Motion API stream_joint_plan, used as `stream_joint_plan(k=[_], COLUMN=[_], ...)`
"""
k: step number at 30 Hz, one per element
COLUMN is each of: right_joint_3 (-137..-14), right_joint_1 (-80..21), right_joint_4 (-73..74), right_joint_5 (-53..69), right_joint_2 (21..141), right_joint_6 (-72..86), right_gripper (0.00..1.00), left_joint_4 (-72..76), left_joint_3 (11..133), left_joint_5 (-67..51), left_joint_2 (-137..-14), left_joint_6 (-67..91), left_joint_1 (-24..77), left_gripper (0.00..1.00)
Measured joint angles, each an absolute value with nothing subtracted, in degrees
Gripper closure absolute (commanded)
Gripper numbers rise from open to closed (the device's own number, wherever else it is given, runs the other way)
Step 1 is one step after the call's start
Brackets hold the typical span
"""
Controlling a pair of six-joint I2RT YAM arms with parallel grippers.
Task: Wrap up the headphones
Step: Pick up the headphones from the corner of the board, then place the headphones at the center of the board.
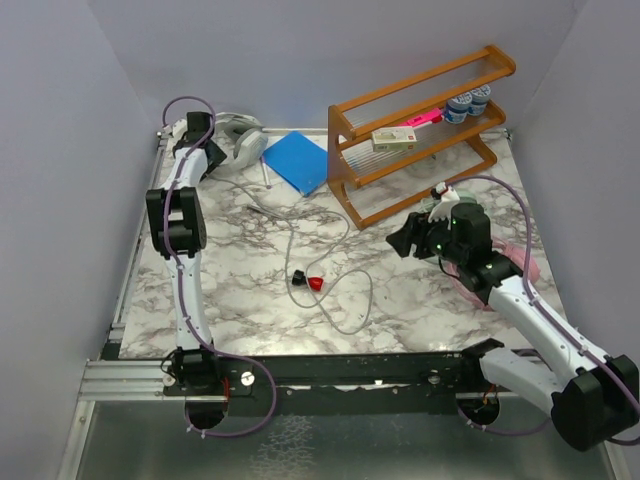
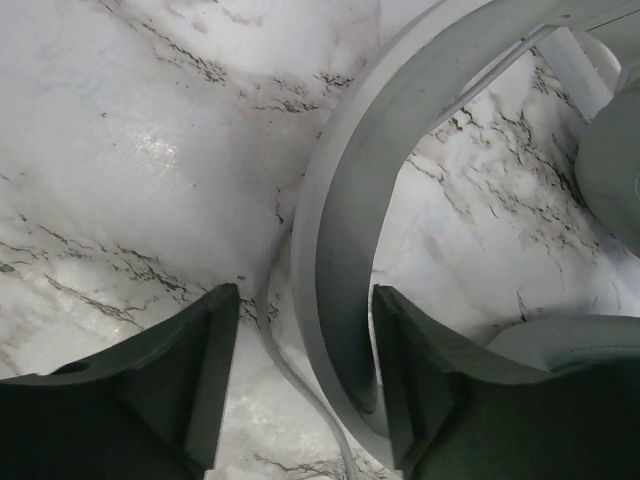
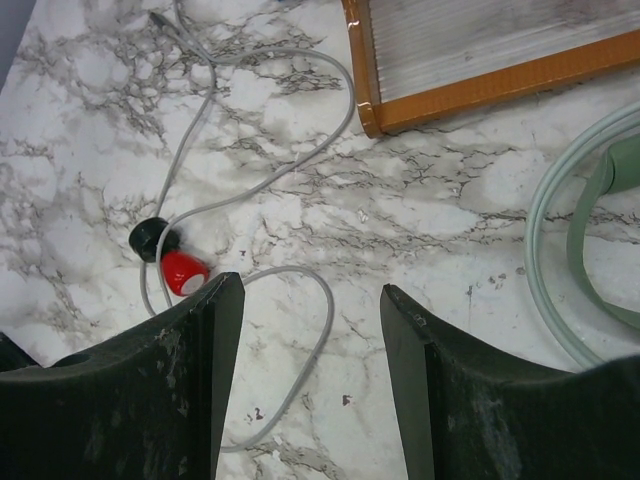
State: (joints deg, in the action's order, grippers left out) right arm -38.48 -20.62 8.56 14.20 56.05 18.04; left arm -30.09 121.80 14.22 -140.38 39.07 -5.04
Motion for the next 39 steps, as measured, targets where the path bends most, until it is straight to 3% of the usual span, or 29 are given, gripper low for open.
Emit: stream_joint_plan(k=[4, 7, 14, 19, 30, 39], right_joint_3=[-38.94, -38.94, -39.07, -39.79, -40.34, -41.1], right_joint_1=[-20.62, -20.62, -20.62, -20.62, -20.62, -20.62], right_joint_4=[8.47, 8.01, 7.27, 6.87, 5.32, 1.67], right_joint_5=[14.28, 14.5, 15.25, 16.47, 25.36, 32.1], right_joint_2=[56.9, 57.14, 57.49, 57.74, 57.76, 58.19], right_joint_6=[18.06, 18.28, 18.44, 18.44, 17.28, 17.08], right_gripper=[0.36, 0.36, 0.36, 0.36, 0.36, 0.36], left_joint_4=[-30.11, -30.09, -30.44, -30.24, -24.21, -25.43], left_joint_3=[122.17, 122.13, 118.56, 110.02, 72.34, 53.21], left_joint_5=[14.74, 16.62, 23.22, 26.0, 16.64, 8.12], left_joint_2=[-141.18, -140.62, -132.44, -118.83, -77.49, -57.84], left_joint_6=[39.66, 39.13, 34.59, 32.21, 36.53, 42.39], left_joint_1=[-4.99, -4.8, -3.84, -2.11, 0.64, 13.67], left_gripper=[0.71, 0.79, 0.8, 0.82, 0.85, 0.85])
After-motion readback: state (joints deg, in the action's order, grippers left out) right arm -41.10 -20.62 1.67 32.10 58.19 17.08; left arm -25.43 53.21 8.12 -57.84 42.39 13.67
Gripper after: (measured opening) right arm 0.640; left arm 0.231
